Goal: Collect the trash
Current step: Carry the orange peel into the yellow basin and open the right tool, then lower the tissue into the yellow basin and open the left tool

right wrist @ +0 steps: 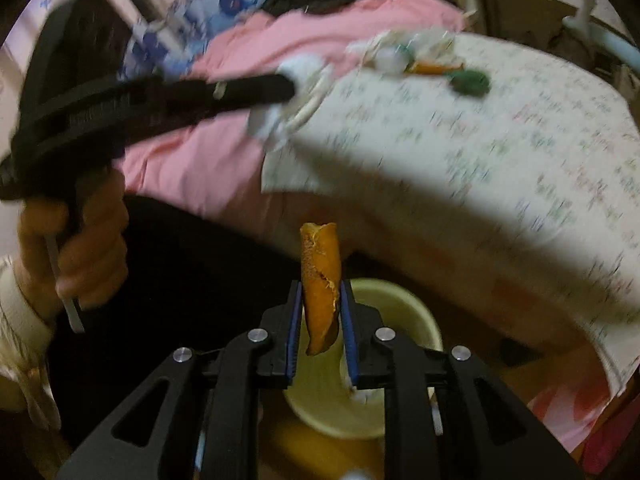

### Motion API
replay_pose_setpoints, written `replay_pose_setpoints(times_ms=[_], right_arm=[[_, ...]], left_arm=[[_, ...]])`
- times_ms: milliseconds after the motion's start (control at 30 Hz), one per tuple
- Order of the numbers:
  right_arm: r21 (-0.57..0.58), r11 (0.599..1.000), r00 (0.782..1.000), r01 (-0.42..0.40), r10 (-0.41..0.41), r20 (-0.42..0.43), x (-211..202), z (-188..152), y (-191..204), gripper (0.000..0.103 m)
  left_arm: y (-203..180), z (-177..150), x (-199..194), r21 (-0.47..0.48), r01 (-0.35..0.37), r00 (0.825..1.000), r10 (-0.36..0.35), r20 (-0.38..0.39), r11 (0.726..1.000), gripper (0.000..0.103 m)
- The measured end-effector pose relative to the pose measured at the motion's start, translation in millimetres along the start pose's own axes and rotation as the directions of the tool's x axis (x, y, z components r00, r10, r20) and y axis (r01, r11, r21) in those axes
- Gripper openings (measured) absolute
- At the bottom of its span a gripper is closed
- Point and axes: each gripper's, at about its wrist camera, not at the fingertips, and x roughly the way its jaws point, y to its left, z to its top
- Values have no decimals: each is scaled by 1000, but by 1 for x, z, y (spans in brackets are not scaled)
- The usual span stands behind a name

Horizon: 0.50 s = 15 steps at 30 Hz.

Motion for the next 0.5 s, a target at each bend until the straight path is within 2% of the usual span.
replay_pose_setpoints(times_ms=[33, 67, 100, 233, 367, 500], right_arm=[[-8, 1000, 1000, 15, -16, -17, 3, -5, 3, 34], [-10, 999, 999, 32, -33, -21, 4, -7, 3, 49], [-9, 999, 999, 51, -52, -10, 2, -7, 2, 53], [78, 995, 996, 58, -63, 58, -12, -7, -12, 58], [200, 979, 989, 51, -78, 129, -26, -5, -34, 59], [273, 961, 978, 40, -94, 189, -38, -5, -47, 59]], left_arm=[[-1, -3, 0, 0, -1, 1000, 1, -5, 1000, 10], [-2, -6, -1, -1, -5, 1000, 5, -11, 1000, 10], [-2, -8, -2, -2, -7, 1000, 7, -14, 1000, 10], [-4, -16, -4, -7, -12, 1000, 11, -26, 1000, 10], [-7, -23, -4, 1, -14, 999, 14, -42, 1000, 10], [-10, -30, -2, 13, -17, 998, 18, -66, 1000, 10]])
